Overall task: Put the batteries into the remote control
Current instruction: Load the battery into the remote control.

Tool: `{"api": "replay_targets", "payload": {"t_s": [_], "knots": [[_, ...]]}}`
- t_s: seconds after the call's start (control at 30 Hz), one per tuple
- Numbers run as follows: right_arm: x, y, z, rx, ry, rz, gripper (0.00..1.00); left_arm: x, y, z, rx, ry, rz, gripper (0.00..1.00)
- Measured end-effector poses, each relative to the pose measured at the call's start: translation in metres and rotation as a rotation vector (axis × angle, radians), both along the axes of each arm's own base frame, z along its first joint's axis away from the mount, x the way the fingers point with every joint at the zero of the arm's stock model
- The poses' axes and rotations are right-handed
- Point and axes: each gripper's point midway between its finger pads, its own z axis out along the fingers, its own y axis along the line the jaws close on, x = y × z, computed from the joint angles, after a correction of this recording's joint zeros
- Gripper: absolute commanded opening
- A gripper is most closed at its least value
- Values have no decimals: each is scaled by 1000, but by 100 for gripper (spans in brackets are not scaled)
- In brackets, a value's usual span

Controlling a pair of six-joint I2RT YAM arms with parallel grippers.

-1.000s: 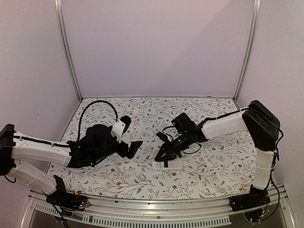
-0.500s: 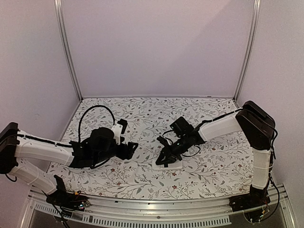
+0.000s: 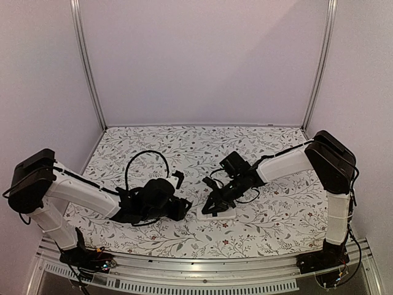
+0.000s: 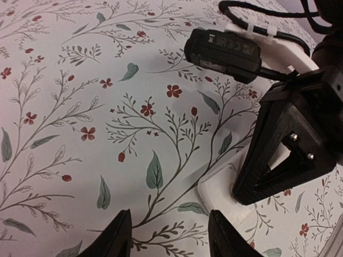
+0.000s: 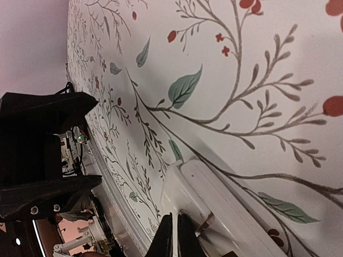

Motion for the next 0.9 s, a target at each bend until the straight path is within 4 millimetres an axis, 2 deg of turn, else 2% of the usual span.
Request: {"api": "replay_targets", "payload": {"t_s": [0.13, 0.33, 0.63, 0.77, 0.9], "knots": [[0, 0, 0, 1, -2, 2, 5, -8, -16, -12, -16, 51, -13, 44], [0, 0, 0, 1, -2, 2, 5, -16, -35, -22, -49, 106, -16, 35], [0, 0, 0, 0, -1, 2, 5, -18, -44, -34, -58, 149, -1, 22], [-1, -1, 0, -3, 1, 2, 5, -19, -51, -34, -76, 157, -2, 12], [-1, -1, 0, -3, 1, 2, 5, -16, -53, -33, -84, 150, 12, 7]]}}
